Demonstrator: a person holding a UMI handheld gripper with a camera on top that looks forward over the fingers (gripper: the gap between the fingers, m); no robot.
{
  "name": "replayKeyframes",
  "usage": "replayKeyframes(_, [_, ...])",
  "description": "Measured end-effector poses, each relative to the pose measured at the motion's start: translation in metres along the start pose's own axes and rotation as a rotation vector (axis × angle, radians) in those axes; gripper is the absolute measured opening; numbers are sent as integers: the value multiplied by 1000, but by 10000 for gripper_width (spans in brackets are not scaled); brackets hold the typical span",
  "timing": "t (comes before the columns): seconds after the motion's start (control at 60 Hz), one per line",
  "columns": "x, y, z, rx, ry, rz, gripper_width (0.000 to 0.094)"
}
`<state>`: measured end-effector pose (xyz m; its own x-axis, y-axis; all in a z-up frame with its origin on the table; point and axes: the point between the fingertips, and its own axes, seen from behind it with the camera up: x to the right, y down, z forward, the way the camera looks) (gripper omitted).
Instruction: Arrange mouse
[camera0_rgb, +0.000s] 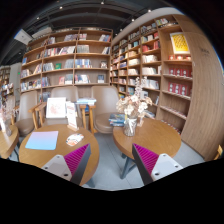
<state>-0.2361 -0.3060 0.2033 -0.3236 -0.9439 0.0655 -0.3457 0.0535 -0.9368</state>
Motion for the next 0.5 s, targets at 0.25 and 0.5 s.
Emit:
replayKeyframes(0.25, [-24,-2,17,-5,-27,-5,862])
replayKeyframes(0.5, [-71,11,44,-45,-78,-38,860])
